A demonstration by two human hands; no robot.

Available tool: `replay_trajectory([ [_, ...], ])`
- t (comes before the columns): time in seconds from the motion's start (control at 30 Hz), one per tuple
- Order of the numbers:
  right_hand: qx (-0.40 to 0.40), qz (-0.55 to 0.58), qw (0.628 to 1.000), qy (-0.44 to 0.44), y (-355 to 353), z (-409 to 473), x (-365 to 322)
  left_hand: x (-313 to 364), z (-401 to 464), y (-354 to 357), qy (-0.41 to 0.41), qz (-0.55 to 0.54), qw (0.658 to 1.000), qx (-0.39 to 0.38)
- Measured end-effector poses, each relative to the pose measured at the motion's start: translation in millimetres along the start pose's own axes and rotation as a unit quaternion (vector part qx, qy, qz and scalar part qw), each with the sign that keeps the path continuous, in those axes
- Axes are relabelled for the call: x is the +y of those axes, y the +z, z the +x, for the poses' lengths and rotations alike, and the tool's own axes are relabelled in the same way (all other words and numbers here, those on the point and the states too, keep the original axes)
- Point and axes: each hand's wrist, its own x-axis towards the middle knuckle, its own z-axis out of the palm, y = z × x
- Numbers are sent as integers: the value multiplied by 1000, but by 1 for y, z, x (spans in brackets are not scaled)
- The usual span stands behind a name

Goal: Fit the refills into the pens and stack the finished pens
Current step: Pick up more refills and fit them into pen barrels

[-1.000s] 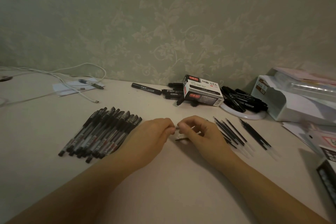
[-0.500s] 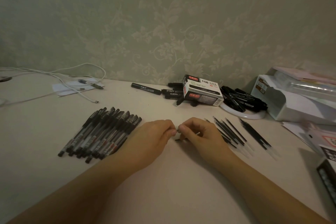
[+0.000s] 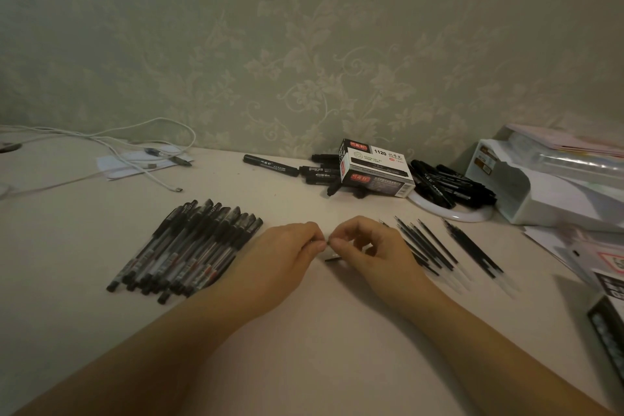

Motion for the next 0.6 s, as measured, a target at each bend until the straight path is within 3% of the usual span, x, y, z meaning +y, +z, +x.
replay_trajectory([
  [0.6,36,54,998,26,-2,2,-4,2,-2,-2,14,-19,1000,-8],
])
